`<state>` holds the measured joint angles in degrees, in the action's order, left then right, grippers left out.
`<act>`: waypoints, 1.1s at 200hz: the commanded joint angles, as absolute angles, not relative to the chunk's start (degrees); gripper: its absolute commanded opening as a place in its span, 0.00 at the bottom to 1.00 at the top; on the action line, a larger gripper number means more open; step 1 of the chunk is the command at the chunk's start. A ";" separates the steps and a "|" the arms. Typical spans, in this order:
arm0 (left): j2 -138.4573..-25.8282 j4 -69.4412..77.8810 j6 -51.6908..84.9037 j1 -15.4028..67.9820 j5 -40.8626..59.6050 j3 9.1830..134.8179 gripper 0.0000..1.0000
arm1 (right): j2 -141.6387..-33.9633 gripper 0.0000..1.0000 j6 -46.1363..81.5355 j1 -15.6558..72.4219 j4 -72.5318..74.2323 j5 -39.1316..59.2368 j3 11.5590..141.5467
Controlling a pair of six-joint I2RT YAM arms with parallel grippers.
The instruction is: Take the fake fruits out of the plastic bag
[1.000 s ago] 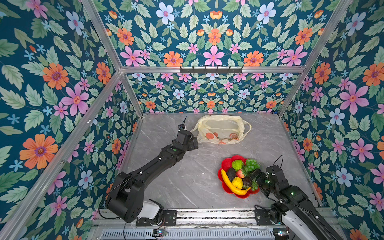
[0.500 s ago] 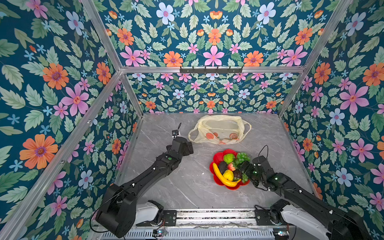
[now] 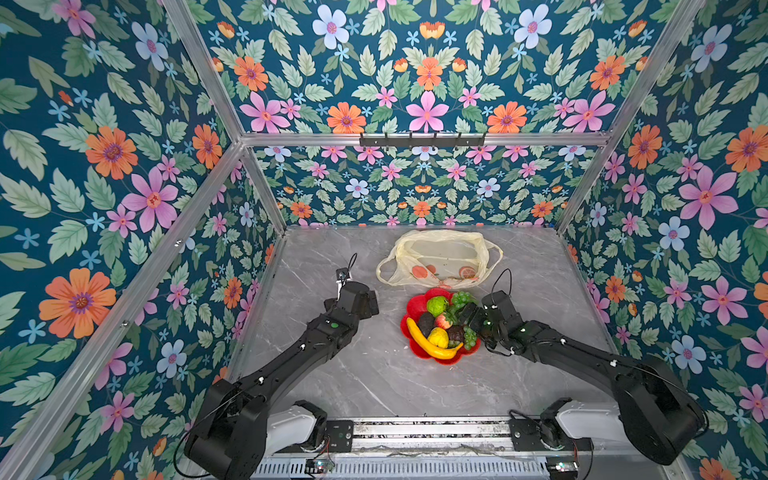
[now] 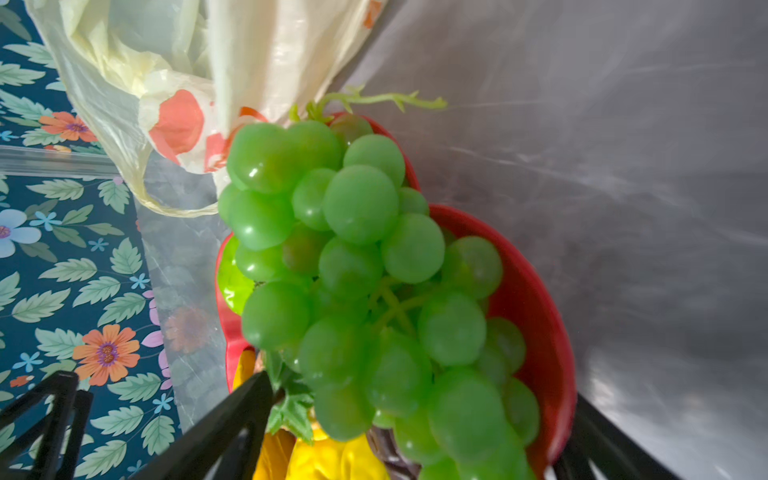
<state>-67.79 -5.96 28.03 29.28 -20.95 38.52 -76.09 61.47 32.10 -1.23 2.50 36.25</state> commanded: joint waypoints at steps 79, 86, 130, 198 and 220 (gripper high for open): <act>-65.19 -5.42 25.41 28.17 -27.64 36.76 1.00 | -85.90 0.99 57.94 34.34 -1.21 2.54 45.01; -65.17 -5.04 25.17 28.15 -28.13 36.74 1.00 | -85.64 0.99 57.20 34.30 -2.97 2.17 45.51; -65.40 -5.58 22.42 27.30 -36.60 39.46 1.00 | -79.32 0.99 47.13 33.00 -19.32 -4.16 48.05; -62.29 28.89 3.18 25.33 -47.02 24.83 1.00 | -63.57 0.99 27.26 22.44 -25.45 -21.77 45.05; -65.29 37.72 -0.65 21.84 -44.95 21.34 1.00 | -59.33 0.99 18.62 19.15 -13.22 -29.06 37.71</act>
<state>-63.18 21.15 7.42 24.23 -43.97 24.05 -62.50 30.74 21.67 -22.68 -17.96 43.22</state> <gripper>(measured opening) 0.996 0.993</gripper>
